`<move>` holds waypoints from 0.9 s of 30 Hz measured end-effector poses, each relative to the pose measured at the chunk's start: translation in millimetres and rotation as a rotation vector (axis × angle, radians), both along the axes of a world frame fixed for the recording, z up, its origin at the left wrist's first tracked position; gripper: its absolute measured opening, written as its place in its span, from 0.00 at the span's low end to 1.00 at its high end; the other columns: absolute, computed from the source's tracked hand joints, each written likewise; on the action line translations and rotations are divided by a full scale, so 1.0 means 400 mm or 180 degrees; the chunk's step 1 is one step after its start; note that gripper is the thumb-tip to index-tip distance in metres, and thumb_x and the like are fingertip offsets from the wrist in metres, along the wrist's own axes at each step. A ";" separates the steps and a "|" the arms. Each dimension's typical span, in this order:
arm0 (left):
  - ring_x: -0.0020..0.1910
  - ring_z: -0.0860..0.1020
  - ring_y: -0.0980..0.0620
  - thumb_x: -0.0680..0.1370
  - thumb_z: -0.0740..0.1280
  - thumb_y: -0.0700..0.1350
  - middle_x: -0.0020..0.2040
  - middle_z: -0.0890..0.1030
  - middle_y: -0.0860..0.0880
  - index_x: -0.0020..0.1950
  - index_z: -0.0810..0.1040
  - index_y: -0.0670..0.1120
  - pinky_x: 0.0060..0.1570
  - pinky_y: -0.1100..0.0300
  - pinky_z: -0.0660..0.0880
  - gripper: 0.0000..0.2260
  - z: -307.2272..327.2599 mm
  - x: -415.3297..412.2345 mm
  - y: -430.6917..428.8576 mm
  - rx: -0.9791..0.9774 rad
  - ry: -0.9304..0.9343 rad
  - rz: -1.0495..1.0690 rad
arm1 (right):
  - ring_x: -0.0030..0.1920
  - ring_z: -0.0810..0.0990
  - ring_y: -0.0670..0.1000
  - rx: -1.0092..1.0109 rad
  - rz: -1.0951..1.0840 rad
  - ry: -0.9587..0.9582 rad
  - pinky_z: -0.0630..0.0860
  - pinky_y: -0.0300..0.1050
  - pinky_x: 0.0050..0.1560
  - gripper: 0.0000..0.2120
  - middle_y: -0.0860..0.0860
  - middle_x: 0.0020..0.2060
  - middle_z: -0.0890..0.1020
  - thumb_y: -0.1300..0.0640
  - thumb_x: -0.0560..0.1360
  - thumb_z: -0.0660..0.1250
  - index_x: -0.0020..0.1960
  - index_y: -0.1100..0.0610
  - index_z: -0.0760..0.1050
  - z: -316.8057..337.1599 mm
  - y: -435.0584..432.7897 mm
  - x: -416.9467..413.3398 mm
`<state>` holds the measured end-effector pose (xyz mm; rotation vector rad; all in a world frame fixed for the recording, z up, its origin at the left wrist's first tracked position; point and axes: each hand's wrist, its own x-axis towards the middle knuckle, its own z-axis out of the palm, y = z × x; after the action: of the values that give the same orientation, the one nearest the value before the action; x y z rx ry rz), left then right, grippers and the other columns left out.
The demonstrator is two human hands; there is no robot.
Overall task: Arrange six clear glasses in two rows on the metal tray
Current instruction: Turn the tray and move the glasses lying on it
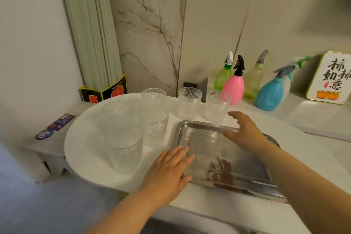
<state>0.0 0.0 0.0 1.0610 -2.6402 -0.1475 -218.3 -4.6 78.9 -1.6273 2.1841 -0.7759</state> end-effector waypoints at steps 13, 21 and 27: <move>0.69 0.61 0.58 0.67 0.45 0.63 0.64 0.70 0.63 0.57 0.74 0.59 0.67 0.59 0.59 0.26 -0.012 -0.034 -0.054 0.0300 -0.0156 0.0273 | 0.68 0.62 0.64 -0.0150 -0.0439 -0.0200 0.64 0.60 0.68 0.40 0.61 0.70 0.60 0.50 0.68 0.71 0.72 0.56 0.51 -0.026 -0.312 -0.066; 0.71 0.51 0.62 0.67 0.43 0.65 0.67 0.66 0.62 0.60 0.70 0.60 0.69 0.65 0.51 0.28 -0.007 -0.028 -0.051 0.0620 -0.0228 0.0301 | 0.64 0.68 0.60 -0.0797 -0.0705 -0.0862 0.69 0.48 0.58 0.38 0.60 0.67 0.66 0.55 0.67 0.72 0.70 0.56 0.54 -0.019 -0.306 -0.084; 0.59 0.29 0.70 0.69 0.40 0.67 0.75 0.50 0.59 0.70 0.52 0.58 0.61 0.69 0.29 0.31 -0.046 -0.013 -0.045 0.0801 -0.0012 0.0085 | 0.53 0.69 0.51 -0.1068 -0.0603 -0.0825 0.67 0.44 0.53 0.35 0.56 0.61 0.70 0.55 0.67 0.72 0.69 0.54 0.58 0.076 -0.193 -0.129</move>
<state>-5.2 -18.2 -18.5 1.1729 -2.6600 -0.4832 -269.9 -81.7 109.3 -1.3724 2.1234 -1.3891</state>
